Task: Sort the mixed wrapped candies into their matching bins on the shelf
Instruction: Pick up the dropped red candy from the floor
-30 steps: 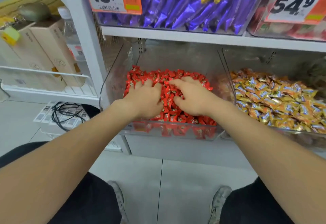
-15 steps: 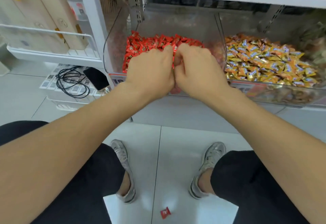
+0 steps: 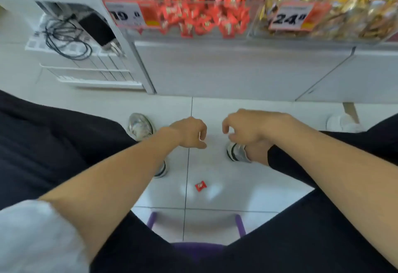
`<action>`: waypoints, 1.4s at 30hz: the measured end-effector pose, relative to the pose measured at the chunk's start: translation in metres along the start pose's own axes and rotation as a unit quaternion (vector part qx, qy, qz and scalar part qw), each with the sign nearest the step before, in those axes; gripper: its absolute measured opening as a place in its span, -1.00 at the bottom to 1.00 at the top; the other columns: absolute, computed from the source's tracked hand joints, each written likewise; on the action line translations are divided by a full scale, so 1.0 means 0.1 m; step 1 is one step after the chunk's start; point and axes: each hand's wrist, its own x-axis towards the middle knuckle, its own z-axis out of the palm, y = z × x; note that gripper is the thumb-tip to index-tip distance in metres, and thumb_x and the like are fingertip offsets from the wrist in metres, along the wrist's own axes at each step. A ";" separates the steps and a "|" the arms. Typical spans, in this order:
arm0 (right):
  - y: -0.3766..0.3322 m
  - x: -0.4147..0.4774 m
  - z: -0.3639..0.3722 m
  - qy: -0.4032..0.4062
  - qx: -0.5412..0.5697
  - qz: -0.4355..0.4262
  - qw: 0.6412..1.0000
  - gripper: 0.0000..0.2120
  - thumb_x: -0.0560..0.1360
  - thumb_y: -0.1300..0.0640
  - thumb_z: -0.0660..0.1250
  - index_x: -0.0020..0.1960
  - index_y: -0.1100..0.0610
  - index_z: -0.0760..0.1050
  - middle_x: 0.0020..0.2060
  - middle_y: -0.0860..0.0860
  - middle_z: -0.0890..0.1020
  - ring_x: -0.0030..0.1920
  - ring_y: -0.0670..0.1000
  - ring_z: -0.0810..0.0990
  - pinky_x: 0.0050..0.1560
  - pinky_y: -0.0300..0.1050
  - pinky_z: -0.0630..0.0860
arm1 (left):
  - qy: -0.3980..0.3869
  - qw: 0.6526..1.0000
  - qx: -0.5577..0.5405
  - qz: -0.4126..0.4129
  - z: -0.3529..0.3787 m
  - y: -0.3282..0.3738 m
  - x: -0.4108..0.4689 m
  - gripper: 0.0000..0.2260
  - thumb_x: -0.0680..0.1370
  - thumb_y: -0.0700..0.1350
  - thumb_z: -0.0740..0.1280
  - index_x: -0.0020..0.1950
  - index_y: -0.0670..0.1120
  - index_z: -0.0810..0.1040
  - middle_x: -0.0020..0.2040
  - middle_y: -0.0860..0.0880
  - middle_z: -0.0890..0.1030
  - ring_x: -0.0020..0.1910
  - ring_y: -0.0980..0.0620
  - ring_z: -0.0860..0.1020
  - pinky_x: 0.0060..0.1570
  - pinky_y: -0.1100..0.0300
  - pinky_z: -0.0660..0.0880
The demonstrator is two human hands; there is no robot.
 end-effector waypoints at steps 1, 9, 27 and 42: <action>0.00 0.08 -0.02 0.021 0.015 0.001 1.000 -0.71 0.66 0.04 0.25 0.37 -0.02 0.51 0.15 -0.04 0.51 0.09 0.08 0.55 0.18 0.04 0.55 | -0.018 1.000 -0.010 -0.010 0.19 -0.01 0.04 -0.70 0.47 0.17 0.52 0.07 0.05 0.59 0.01 0.05 0.55 0.04 -0.04 0.56 0.04 0.05 0.55; 0.30 0.86 0.48 0.036 0.131 0.032 0.990 -0.69 0.64 0.11 0.25 0.36 0.05 0.54 0.32 0.11 0.53 0.30 0.19 0.51 0.13 0.00 0.45 | -0.120 0.992 0.000 -0.031 1.60 0.03 0.41 -0.58 0.44 0.11 0.58 0.20 0.01 0.56 0.15 0.05 0.54 0.02 0.01 0.49 0.00 0.11 0.48; 0.43 0.79 0.51 0.059 0.187 0.092 0.976 -0.64 0.59 0.27 0.23 0.33 0.04 0.56 0.28 0.11 0.50 0.28 0.15 0.53 0.12 -0.11 0.42 | 0.080 0.904 -0.413 -0.073 1.04 0.03 0.55 -0.77 0.49 -0.15 0.59 -0.12 -0.26 0.62 -0.22 -0.16 0.72 -0.33 -0.01 0.63 -0.21 0.05 0.64; -0.19 -0.34 -0.98 0.332 0.515 -0.014 0.790 -0.81 0.63 0.26 0.35 -0.06 0.28 0.71 -0.20 0.20 0.75 -0.20 0.10 0.77 -0.05 0.02 0.74 | 0.259 0.904 -0.320 0.114 -1.86 0.35 -0.79 -0.78 0.43 -0.15 0.64 -0.04 -0.17 0.67 -0.15 -0.14 0.71 -0.32 0.05 0.64 -0.33 0.14 0.60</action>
